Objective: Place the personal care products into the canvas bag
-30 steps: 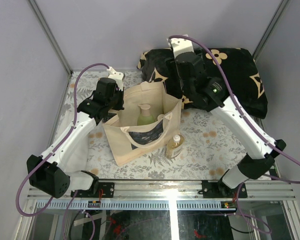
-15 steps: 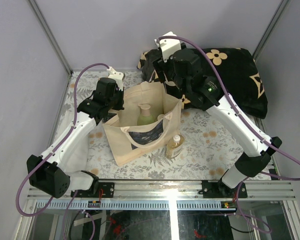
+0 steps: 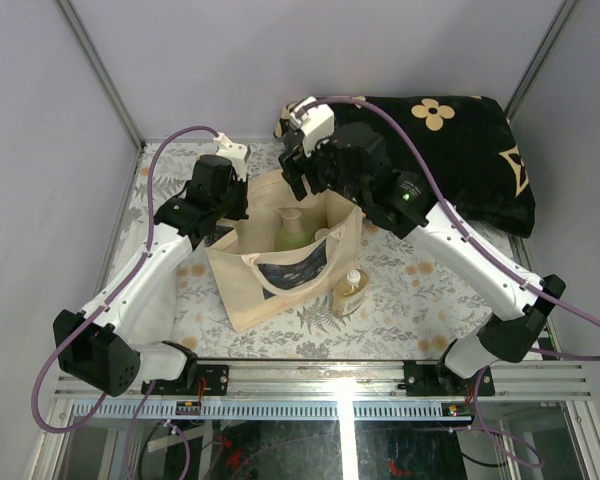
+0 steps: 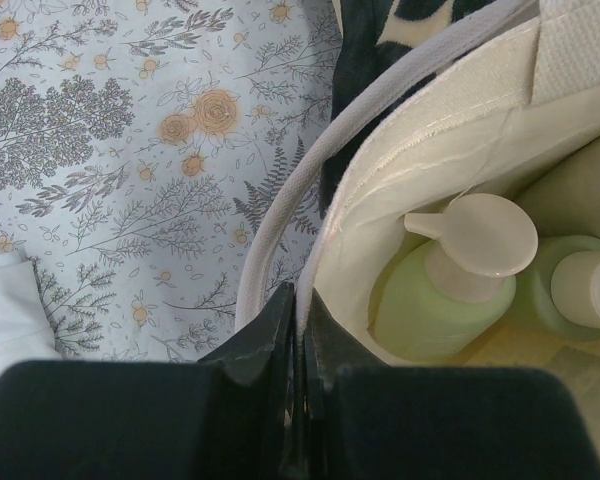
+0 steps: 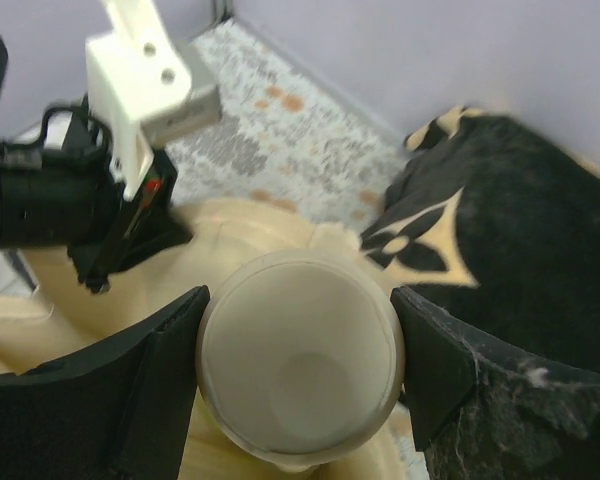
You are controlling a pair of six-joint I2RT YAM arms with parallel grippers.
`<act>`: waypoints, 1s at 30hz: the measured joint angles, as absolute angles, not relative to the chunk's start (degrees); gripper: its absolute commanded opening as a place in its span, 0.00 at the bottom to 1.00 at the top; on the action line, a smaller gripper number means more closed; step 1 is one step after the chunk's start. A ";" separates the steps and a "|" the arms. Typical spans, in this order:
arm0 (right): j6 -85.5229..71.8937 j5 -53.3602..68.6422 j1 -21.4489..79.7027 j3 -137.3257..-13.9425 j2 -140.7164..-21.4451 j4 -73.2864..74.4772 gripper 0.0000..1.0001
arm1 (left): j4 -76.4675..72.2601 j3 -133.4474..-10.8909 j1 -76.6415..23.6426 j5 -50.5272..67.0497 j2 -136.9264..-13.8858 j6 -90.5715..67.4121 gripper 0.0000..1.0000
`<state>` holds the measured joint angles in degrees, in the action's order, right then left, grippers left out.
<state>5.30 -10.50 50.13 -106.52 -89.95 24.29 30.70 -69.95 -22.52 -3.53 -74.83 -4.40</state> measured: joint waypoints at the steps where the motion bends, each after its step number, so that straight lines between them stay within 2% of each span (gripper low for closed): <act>1: 4.34 -9.76 50.19 -104.60 -89.34 23.92 0.00 | 30.70 -69.95 -22.52 -3.55 -74.83 -4.40 0.00; 12: -7.18 -3.42 52.10 -82.85 -86.37 18.46 0.00 | 30.70 -69.97 -22.52 -3.90 -74.83 -4.40 0.00; 30: -10.59 -0.23 54.92 -78.26 -95.96 4.56 0.00 | 30.70 -69.97 -22.52 -3.88 -74.83 -4.38 0.00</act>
<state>-10.59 -0.23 54.92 -78.26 -95.96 4.56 30.70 -69.97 -22.52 -3.88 -74.83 -4.38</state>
